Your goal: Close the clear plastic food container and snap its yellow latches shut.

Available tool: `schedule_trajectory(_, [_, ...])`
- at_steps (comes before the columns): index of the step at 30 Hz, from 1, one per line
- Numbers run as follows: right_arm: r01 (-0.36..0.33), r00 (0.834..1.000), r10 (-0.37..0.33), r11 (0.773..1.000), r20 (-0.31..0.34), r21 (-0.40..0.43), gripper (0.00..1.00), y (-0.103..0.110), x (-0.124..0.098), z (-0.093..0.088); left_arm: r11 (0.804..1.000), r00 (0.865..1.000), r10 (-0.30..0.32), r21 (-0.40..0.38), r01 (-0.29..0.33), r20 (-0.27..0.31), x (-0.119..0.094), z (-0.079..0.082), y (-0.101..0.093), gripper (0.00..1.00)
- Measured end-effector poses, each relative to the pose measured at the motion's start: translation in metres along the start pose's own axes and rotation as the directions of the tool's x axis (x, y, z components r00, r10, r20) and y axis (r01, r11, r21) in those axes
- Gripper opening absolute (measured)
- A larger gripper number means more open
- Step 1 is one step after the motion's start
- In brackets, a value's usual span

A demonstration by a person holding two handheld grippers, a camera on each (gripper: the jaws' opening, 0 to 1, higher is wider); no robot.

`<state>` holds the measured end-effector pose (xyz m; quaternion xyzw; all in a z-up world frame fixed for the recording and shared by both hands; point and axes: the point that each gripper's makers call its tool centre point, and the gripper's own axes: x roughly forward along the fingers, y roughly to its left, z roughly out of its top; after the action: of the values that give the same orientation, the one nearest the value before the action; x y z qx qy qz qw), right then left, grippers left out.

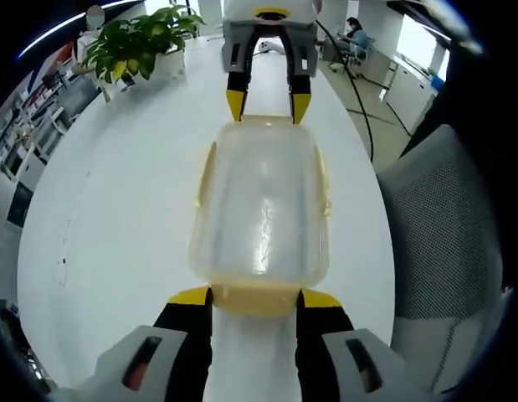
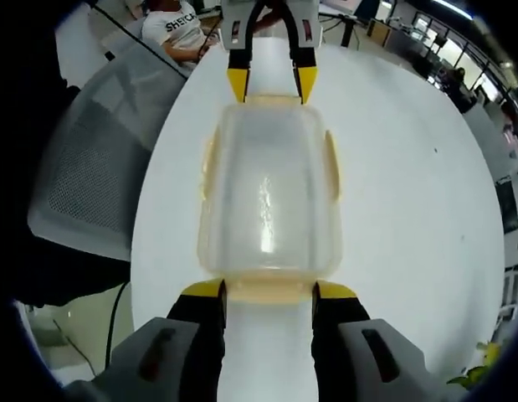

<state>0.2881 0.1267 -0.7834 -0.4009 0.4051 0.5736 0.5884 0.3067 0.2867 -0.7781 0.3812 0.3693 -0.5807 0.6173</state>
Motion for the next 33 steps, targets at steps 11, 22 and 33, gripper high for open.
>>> schedule_trajectory(11, [-0.004,1.000,0.004,1.000,0.009,-0.001,0.37,-0.001,0.007,-0.005,1.000,1.000,0.002,-0.004,-0.002,-0.013,0.007,-0.002,0.000,0.33])
schedule_trajectory(22, [-0.003,0.999,0.004,1.000,0.037,-0.008,0.37,-0.004,0.008,-0.006,1.000,1.000,0.000,-0.014,0.000,-0.019,0.011,-0.004,0.000,0.33])
schedule_trajectory(33, [0.018,0.995,-0.020,1.000,0.099,0.018,0.37,-0.003,0.010,-0.007,1.000,1.000,-0.009,-0.013,0.009,-0.028,0.013,-0.004,0.000,0.33])
